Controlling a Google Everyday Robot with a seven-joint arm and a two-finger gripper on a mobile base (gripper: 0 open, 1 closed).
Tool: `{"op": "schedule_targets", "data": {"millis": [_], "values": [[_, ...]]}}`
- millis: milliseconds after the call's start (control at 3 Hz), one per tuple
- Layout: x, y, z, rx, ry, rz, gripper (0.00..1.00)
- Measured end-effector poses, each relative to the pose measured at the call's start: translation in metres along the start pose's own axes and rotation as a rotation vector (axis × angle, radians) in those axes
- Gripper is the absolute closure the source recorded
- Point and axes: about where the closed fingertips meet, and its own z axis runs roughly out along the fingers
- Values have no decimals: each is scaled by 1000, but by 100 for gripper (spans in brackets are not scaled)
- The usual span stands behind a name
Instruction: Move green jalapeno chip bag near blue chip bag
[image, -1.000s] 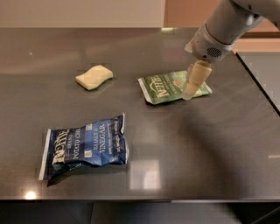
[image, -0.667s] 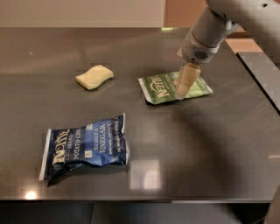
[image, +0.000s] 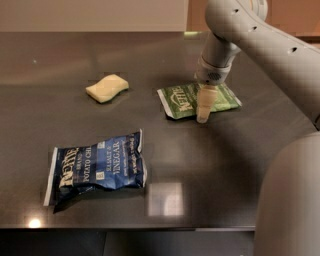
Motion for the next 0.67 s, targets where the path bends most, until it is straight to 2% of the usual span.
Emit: {"op": "schedule_targets", "data": {"millis": [333,667], "values": [[-2,-3,5,-6,8,-20,18],[-4,-6,-7,1,-21,-25,42]]}}
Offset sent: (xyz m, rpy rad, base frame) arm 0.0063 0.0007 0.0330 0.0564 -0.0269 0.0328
